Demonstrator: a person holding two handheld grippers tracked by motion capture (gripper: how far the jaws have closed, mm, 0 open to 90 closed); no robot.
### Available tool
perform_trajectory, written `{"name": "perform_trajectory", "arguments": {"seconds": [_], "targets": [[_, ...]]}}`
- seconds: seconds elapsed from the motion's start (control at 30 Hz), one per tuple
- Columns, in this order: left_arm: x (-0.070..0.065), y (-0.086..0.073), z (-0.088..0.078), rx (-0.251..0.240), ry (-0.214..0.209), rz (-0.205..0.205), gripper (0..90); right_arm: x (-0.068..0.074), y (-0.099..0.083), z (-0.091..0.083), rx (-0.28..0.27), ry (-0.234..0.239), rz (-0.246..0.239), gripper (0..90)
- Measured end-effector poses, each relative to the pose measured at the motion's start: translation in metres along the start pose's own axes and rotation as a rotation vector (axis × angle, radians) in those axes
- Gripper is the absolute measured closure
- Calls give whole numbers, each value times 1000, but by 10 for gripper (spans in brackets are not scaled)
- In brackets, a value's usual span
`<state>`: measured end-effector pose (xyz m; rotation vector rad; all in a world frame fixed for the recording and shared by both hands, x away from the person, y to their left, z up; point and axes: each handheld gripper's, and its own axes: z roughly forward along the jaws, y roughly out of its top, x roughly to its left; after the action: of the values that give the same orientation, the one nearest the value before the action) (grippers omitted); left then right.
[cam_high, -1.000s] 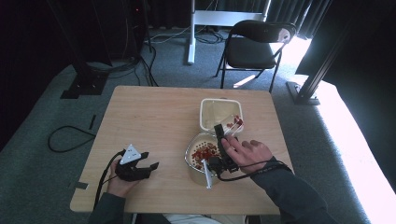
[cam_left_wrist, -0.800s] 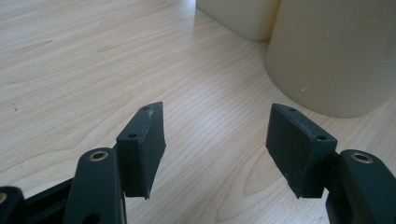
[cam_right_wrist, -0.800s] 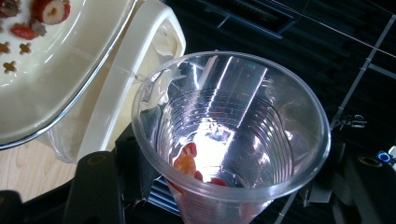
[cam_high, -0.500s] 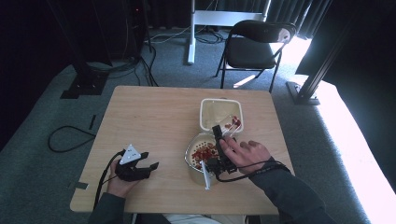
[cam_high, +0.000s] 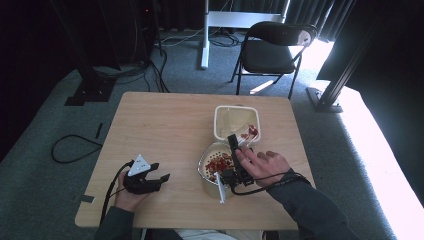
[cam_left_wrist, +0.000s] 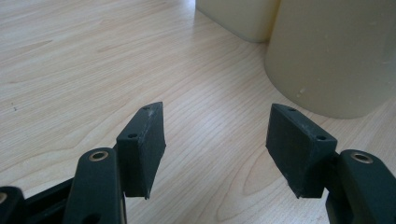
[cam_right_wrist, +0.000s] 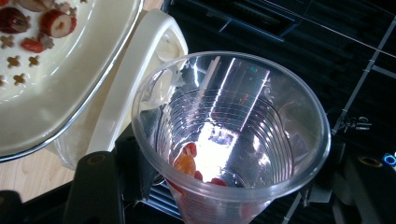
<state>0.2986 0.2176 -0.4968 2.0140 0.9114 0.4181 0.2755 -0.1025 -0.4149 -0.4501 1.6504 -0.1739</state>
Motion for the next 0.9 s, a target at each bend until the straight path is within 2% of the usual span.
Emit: {"name": "perform_trajectory", "arguments": {"seconds": [0.17, 0.3, 0.43, 0.5, 0.7, 0.77, 0.9], "targets": [[0, 0, 0, 3, -1, 1, 382, 0, 0, 1, 4, 3, -1, 346], [-1, 0, 0, 3, 0, 3, 382, 3, 5, -1, -22, 11, -7, 345], [0, -1, 1, 4, -1, 1, 382, 2, 4, 1, -2, 8, 7, 345], [0, 0, 1, 5, 0, 1, 382, 4, 7, -3, -24, 14, -3, 345], [-1, 0, 1, 4, -1, -1, 382, 3, 7, -2, -14, 14, 7, 344], [0, 0, 1, 5, -1, 1, 382, 4, 7, -4, -30, 18, -6, 344], [-1, 0, 2, 7, 0, 2, 383, 3, 6, -6, -36, 18, 14, 344]]}}
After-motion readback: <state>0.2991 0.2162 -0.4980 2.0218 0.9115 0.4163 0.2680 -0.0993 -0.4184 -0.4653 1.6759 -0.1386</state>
